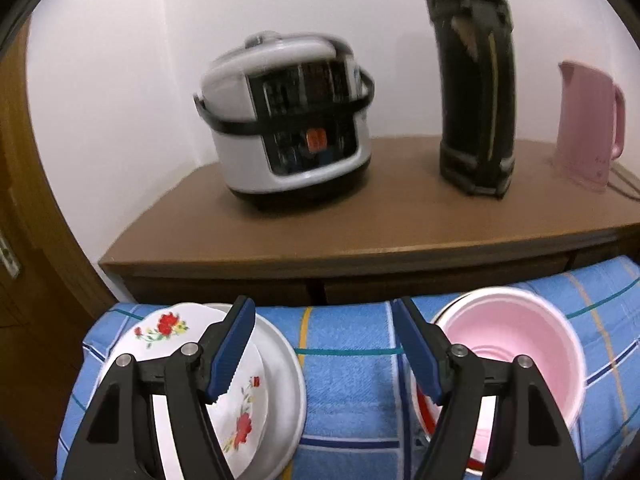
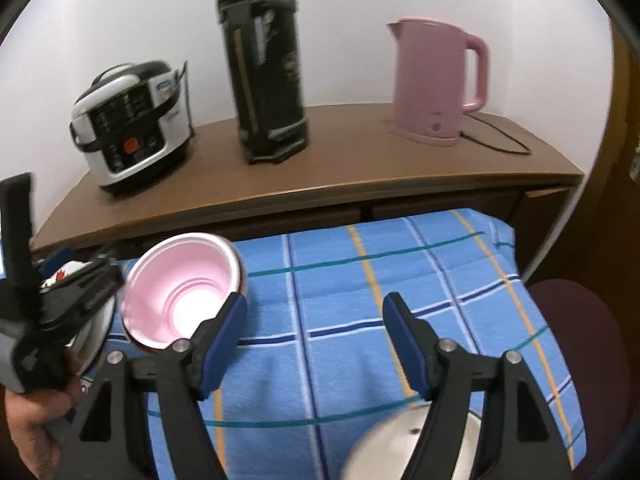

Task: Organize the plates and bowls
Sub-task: 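Withdraw both grippers and move them toward the cream enamel bowl, then grasp the cream enamel bowl rim with the left gripper while the right gripper holds it, then lift the cream enamel bowl with both grippers toward the bowl stack, then carry the cream enamel bowl with both grippers over the pink-and-red bowl stack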

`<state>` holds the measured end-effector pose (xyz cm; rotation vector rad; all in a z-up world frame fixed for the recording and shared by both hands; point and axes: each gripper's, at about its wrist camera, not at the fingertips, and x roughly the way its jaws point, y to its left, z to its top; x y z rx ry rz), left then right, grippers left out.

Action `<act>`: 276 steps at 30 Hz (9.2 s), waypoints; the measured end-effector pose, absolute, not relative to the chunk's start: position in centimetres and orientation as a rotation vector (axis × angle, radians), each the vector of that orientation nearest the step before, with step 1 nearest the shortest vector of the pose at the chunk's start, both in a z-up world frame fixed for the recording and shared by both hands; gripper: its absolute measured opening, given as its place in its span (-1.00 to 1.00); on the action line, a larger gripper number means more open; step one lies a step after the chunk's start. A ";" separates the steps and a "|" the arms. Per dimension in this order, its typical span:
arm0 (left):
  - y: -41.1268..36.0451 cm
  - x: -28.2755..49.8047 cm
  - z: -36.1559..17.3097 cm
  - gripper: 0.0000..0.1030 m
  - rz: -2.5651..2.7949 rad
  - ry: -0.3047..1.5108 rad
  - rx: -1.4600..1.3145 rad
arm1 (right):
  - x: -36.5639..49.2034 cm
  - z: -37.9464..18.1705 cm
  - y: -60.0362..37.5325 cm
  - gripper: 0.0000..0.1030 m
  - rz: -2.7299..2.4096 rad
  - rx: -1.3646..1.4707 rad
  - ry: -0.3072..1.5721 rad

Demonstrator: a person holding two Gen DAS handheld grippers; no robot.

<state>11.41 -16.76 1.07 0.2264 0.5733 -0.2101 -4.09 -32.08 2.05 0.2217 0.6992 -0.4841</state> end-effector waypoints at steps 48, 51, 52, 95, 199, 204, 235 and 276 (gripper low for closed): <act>-27.7 -5.1 1.1 0.43 -0.564 0.650 0.319 | -16.9 -1.6 -43.5 0.45 -0.504 0.458 0.617; -27.9 -5.3 1.1 0.43 -0.568 0.650 0.325 | -17.0 -1.9 -43.8 0.45 -0.505 0.477 0.622; -28.0 -5.2 1.0 0.43 -0.569 0.653 0.324 | -16.9 -1.9 -43.9 0.45 -0.510 0.474 0.625; -28.4 -6.9 -2.0 0.43 -0.579 0.743 0.357 | -17.9 -3.8 -40.3 -0.16 -0.427 0.432 0.742; -26.4 -4.5 -2.3 -0.80 -0.677 0.850 0.219 | -12.8 -2.3 -35.8 -0.87 -0.399 0.295 0.829; -26.2 -4.1 -2.3 -0.80 -0.671 0.852 0.216 | -12.3 -2.3 -35.5 -0.87 -0.397 0.288 0.833; -20.5 3.2 2.4 -0.80 -0.556 0.753 0.109 | -3.5 2.4 -31.0 -0.87 -0.278 0.205 0.746; -18.7 12.7 1.5 -0.78 -0.477 0.832 0.046 | 6.3 1.0 -30.2 -0.86 -0.211 0.224 0.822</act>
